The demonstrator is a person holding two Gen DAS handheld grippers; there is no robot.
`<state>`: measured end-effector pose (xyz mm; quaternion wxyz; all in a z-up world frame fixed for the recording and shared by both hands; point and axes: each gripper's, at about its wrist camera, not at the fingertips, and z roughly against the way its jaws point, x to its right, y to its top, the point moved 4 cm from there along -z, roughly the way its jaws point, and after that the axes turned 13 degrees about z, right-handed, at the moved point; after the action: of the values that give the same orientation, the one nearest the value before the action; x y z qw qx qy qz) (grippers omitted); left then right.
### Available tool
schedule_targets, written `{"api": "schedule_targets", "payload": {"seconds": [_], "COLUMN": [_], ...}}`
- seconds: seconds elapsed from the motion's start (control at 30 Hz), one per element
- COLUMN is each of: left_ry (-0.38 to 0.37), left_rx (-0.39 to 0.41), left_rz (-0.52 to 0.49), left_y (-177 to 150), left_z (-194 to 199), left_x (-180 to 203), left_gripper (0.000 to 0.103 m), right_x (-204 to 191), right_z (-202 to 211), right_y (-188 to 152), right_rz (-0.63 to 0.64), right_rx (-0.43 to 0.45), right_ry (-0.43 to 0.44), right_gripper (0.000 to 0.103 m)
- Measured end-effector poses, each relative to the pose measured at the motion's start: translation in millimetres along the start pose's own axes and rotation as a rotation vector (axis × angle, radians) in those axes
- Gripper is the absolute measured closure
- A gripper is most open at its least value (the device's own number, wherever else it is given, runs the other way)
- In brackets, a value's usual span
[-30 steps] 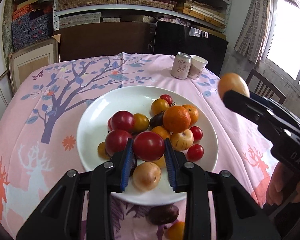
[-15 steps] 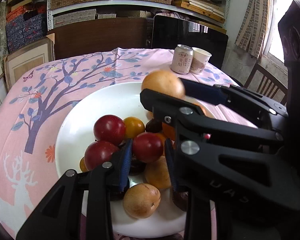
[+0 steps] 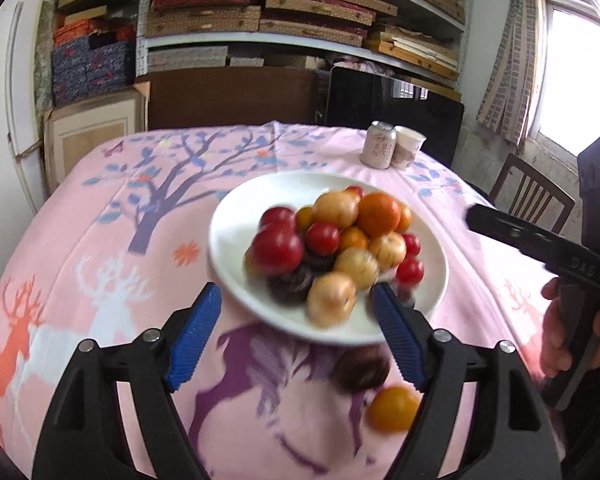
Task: Organize fruits
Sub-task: 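Carry the tomato and pepino onto the plate and open both grippers, then grasp an orange with the right gripper while the left grasps a dark passion fruit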
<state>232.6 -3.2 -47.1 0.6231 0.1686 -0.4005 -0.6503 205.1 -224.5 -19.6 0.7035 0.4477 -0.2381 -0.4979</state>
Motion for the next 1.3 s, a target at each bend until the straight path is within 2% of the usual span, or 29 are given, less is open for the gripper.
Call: {"api": "schedule_targets", "payload": {"seconds": [0.1,0.17,0.3,0.43,0.47,0.6,0.73,0.9,0.97,1.3], "left_ry": [0.018,0.05,0.067,0.077,0.082,0.08,0.08,0.083,0.082,0.091], "left_rx": [-0.07,-0.11,-0.106,-0.103,-0.105,-0.112,-0.127,-0.139,-0.142,-0.148], "left_rz": [0.047,0.051,0.026,0.055,0.067,0.1,0.088,0.081,0.082,0.075], "left_y": [-22.5,-34.1,-42.4,-40.4,-39.8,-37.4,-38.5,-39.6,-39.6,-41.6], "left_z": [-2.1,-4.7,-0.7,-1.5,-2.2,-3.2,-6.4,-9.7,-10.2,-12.6], "left_x": [-21.3,-26.9,-25.5,-31.7,-34.5,-40.8,-39.0,-37.6,-37.5,-37.2], "left_gripper": [0.027,0.027,0.027,0.027,0.027,0.027,0.027,0.027,0.027,0.027], "right_x": [-11.6,-28.1,-70.5,-98.6,-102.0,-109.7,-113.1,-122.9,-123.5,-100.9], "right_z": [0.9,-0.2,1.0,2.7,2.1,-2.8,-17.8,-30.4,-35.3,-28.5], "right_y": [-26.3,-39.6,-62.3,-77.2,-78.9,-82.6,-85.0,-83.9,-84.7,-81.5], "right_rz": [-0.032,-0.002,0.129,0.213,0.218,0.211,0.212,0.243,0.244,0.125], "right_rx": [-0.097,-0.149,-0.219,-0.259,-0.269,-0.304,-0.361,-0.371,-0.389,-0.345], "right_ry": [0.072,0.1,0.152,0.174,0.181,0.187,0.154,0.134,0.121,0.143], "right_gripper": [0.032,0.032,0.033,0.036,0.041,0.047,0.053,0.06,0.067,0.067]}}
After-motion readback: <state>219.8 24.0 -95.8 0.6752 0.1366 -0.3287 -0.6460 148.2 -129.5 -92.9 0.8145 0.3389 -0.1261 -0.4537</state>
